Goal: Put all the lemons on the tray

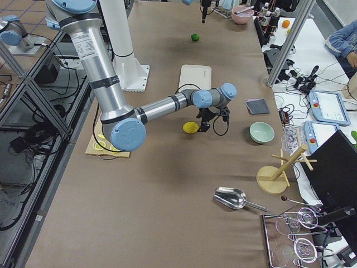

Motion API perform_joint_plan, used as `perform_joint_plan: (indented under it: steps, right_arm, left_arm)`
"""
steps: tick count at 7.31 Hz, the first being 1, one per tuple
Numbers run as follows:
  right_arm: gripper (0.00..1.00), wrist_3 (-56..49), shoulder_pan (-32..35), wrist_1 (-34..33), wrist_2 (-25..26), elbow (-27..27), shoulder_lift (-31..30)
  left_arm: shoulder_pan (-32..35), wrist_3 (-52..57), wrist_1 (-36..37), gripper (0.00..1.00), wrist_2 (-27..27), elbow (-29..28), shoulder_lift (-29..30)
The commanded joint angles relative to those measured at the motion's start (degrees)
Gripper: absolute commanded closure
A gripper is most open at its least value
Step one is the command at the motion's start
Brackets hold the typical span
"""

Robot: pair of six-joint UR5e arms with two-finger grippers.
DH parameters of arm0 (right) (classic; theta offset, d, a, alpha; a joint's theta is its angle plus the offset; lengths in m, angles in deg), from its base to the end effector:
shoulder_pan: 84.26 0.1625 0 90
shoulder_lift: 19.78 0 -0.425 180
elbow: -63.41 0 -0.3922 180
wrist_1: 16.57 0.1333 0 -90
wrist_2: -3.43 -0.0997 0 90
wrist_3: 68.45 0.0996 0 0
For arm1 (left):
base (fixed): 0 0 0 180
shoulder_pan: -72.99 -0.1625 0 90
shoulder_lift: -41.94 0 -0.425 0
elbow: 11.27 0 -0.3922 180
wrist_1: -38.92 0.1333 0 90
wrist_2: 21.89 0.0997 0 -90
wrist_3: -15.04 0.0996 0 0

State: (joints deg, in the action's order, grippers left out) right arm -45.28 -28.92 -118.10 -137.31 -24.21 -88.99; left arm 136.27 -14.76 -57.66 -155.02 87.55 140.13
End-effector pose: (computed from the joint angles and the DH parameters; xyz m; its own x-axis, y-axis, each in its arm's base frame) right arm -0.3118 -0.5497 0.4866 0.6522 -0.0797 0.7538 0.3350 0.9224 -0.1923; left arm 0.1918 -0.5260 0.4951 0.6637 0.0900 -0.7426 -0.0947 0.9949 0.0359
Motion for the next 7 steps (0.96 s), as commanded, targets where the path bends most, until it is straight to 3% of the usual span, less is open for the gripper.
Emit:
perform_joint_plan:
  steps: [1, 6, 7]
  right_arm:
    - [0.03, -0.14, -1.54, -0.52, -0.06, -0.09, -0.14]
    - [0.06, -2.69, -3.13, -0.61, 0.03, -0.26, -1.63]
    - [0.10, -2.69, -3.13, -0.61, 0.03, -0.26, -2.07]
  left_arm:
    - [-7.00, -8.41, -0.37, 0.03, -1.17, -0.47, 2.27]
    - [-8.70, -7.37, -1.07, 0.03, 2.44, -3.63, 1.57]
    - [-8.70, -6.50, -1.07, 0.03, 2.44, -4.33, 1.48]
